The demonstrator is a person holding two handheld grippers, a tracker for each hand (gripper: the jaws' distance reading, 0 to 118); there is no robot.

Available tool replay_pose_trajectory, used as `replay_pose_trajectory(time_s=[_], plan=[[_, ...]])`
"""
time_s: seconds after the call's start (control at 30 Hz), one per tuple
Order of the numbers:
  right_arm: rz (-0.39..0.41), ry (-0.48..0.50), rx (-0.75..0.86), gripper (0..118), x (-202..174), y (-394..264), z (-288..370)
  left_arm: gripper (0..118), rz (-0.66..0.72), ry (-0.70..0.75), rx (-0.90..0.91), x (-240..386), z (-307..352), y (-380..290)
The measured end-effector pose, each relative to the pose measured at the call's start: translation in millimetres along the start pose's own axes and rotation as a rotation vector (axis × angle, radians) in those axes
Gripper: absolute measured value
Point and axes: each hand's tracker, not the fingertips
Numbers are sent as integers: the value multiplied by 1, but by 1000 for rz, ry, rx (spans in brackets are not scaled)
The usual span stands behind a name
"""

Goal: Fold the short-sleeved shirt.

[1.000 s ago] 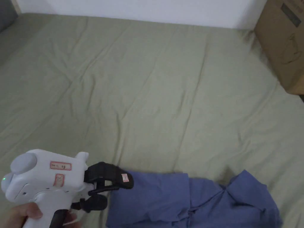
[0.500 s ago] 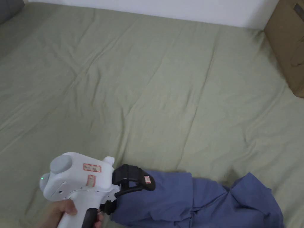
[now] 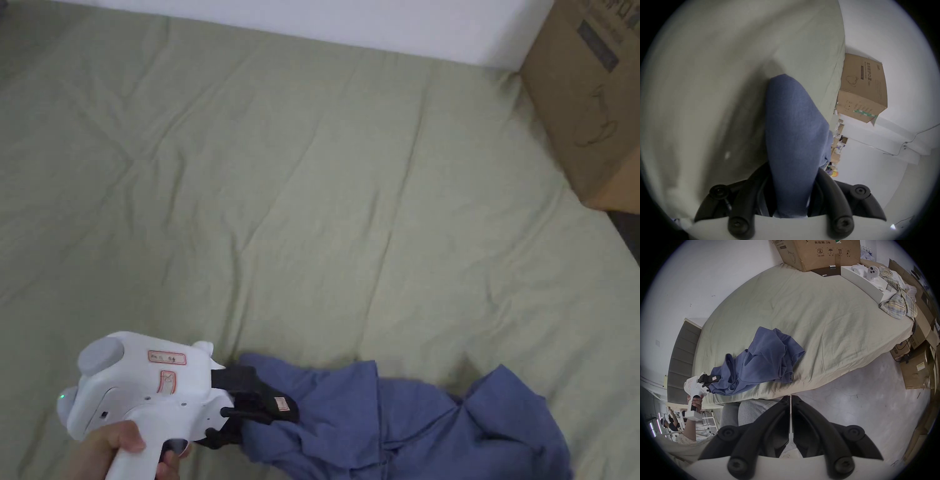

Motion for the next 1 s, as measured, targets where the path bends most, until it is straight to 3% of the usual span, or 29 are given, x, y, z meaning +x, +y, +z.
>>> replay_pose_trajectory(time_s=[0.33,0.7,0.83,1.0], plan=[[47,-18,-11,2,-66,1,-15,20,-107,41,49,-8,82,34],[135,80,-53,2,-120,10,-54,20,-53,457,382,-17,287,58],[152,117,-68,2,-124,12,-65,20,-91,545,387,14,294,46],[160,139,-54,2,-114,15,-65,20,-254,537,320,73,238,31]])
